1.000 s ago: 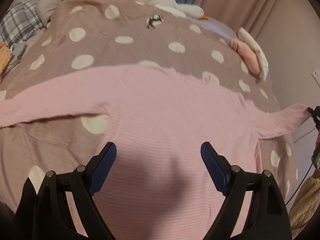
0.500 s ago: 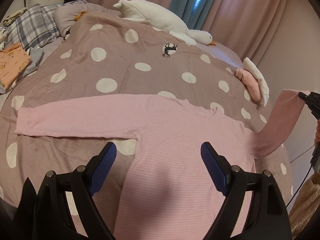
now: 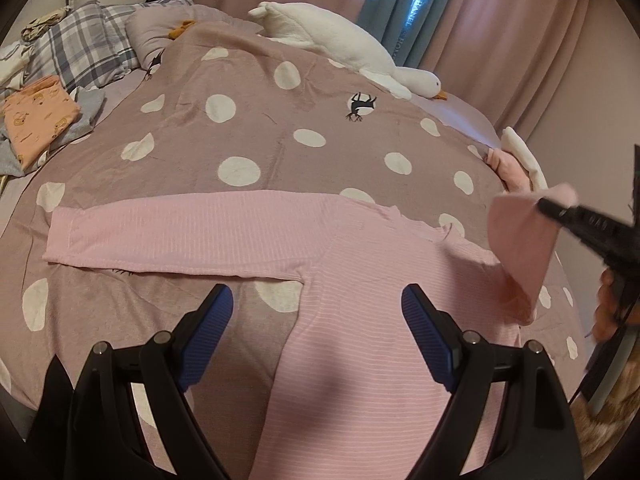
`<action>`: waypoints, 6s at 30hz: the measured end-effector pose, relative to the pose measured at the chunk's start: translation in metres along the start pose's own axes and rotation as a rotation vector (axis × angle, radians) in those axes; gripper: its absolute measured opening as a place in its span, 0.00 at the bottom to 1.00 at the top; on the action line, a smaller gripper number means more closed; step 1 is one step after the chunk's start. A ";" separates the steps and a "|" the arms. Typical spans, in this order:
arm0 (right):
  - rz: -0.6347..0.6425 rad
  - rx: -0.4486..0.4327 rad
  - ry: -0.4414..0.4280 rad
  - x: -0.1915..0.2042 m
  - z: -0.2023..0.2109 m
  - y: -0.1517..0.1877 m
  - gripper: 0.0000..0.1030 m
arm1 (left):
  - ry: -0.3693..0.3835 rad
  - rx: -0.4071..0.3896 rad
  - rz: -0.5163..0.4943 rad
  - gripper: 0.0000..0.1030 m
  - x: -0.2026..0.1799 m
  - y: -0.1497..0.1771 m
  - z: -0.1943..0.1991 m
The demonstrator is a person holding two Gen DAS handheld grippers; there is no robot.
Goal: Fold small clothes
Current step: 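Carry the sleeve across the shirt body with the right gripper and release, then grasp the other sleeve cuff with the left gripper, then fold the held sleeve across the shirt body with the left gripper, release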
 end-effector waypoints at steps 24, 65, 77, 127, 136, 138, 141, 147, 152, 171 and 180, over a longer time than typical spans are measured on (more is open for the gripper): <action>0.063 0.378 -0.200 0.069 -0.092 0.115 0.09 | -0.050 0.091 0.023 0.83 0.025 0.020 -0.031; -0.339 0.125 0.089 -0.129 0.021 0.122 0.47 | 0.266 0.213 -0.080 0.05 -0.096 -0.001 -0.095; -0.314 0.137 0.076 -0.126 0.001 0.105 0.47 | 0.232 0.111 -0.051 0.04 -0.076 -0.063 -0.073; -0.236 0.293 0.133 -0.101 -0.063 0.122 0.45 | 0.023 0.291 0.065 0.11 0.034 -0.015 -0.140; -0.229 0.293 0.145 -0.101 -0.063 0.123 0.45 | 0.002 0.283 0.052 0.11 0.040 -0.015 -0.136; -0.227 0.293 0.146 -0.100 -0.063 0.123 0.45 | -0.005 0.292 0.058 0.11 0.043 -0.013 -0.139; -0.225 0.295 0.144 -0.100 -0.063 0.123 0.45 | -0.024 0.299 0.061 0.11 0.047 -0.009 -0.142; -0.229 0.294 0.147 -0.101 -0.064 0.123 0.45 | -0.044 0.323 0.064 0.11 0.052 -0.001 -0.151; -0.222 0.294 0.155 -0.100 -0.065 0.124 0.45 | -0.052 0.324 0.092 0.13 0.054 0.001 -0.155; -0.198 0.146 0.183 -0.083 -0.006 0.096 0.45 | -0.098 0.157 0.213 0.46 0.094 -0.019 -0.058; -0.156 -0.065 0.095 -0.036 0.062 0.067 0.59 | -0.237 -0.021 0.321 0.88 0.150 -0.019 0.013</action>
Point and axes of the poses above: each gripper's, at about its wrist camera, not at the fingertips, and z roughly against the way its jaws point, x to its left, y to its underside, the point moved 7 cm from there along -z, roughly the way its jaws point, and after that the axes turned 5 degrees about -y, right-handed, at the moved point
